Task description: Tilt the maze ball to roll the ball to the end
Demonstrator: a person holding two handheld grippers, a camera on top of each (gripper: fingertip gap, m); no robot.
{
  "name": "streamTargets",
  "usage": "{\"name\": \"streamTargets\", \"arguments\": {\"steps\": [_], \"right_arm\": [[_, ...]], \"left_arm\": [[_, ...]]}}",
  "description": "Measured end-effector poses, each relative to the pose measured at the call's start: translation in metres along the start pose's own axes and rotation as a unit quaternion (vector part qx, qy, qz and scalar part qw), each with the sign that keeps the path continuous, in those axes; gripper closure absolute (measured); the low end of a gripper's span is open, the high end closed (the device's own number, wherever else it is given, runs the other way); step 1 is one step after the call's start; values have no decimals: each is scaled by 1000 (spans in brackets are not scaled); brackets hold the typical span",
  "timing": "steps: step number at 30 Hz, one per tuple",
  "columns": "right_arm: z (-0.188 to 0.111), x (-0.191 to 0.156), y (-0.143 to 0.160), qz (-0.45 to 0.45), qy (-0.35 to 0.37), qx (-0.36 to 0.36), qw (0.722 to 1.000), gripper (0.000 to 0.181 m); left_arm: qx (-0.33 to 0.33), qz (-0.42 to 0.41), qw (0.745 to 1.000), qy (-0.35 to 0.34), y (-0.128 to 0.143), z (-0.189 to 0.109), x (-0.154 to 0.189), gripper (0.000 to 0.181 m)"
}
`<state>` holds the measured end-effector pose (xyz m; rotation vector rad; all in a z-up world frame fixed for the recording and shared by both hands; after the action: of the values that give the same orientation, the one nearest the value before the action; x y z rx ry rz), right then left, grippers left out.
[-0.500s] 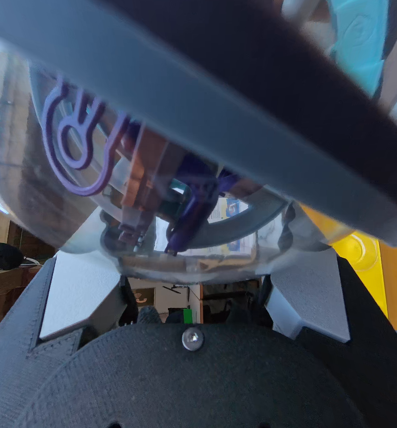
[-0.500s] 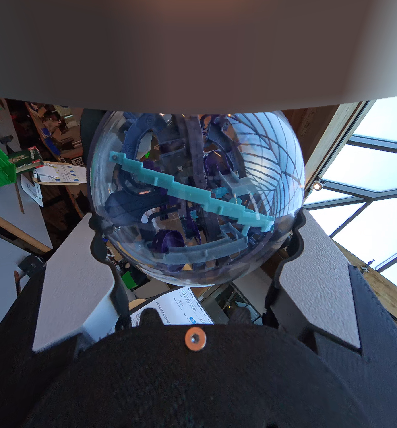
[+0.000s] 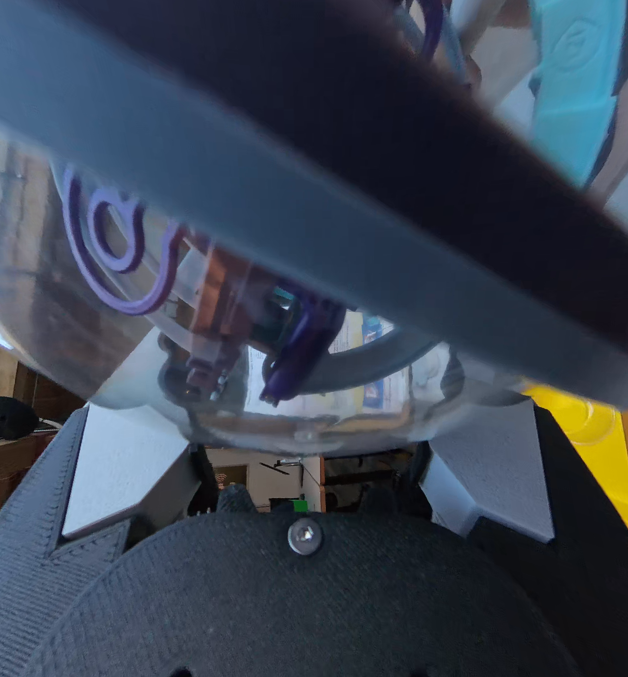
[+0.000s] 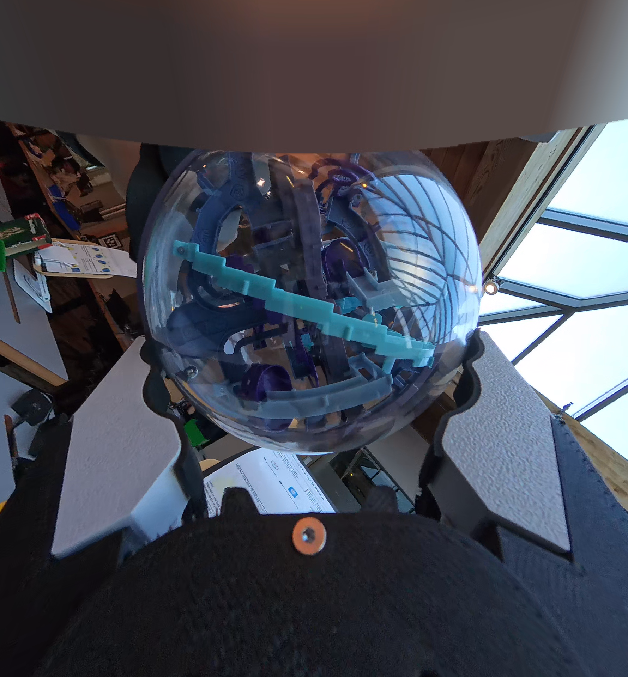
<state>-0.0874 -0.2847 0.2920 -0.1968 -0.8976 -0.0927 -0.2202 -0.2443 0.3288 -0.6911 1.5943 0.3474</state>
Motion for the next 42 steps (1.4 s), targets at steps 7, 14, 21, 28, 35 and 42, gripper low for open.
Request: {"name": "streamTargets", "arguments": {"steps": [7,14,21,28,35,42], "right_arm": [[0,-1,6,7,11,3,1000,22],[0,-24,28,34,-22,-29,999,23],[1,-35,40,18,-27,-36,999,23],[9,-27,37,-2,-27,-33,999,23],[14,-21,26,-25,-26,-28,999,22],[20,-16,10,-52,-34,-44,997,23]], "left_arm": [[-11,6,1000,7,2,3,-2,37],[-8,-47,999,19,36,14,24,37],[6,-44,999,8,53,20,31,37],[13,-31,999,-4,51,17,19,37],[19,-13,1000,-21,43,9,11,37],[37,-8,998,-39,35,0,6,37]]}}
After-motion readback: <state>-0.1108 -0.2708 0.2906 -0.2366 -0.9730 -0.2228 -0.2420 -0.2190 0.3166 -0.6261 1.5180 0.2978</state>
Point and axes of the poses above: each gripper's, where its closed fingertips meet, z out along the fingers, y out of its underside, x = y × z across the jaws, the point moved 8 cm from there along -z, back along the fingers, and after that the axes turned 10 degrees about x, right-handed, at the moved point
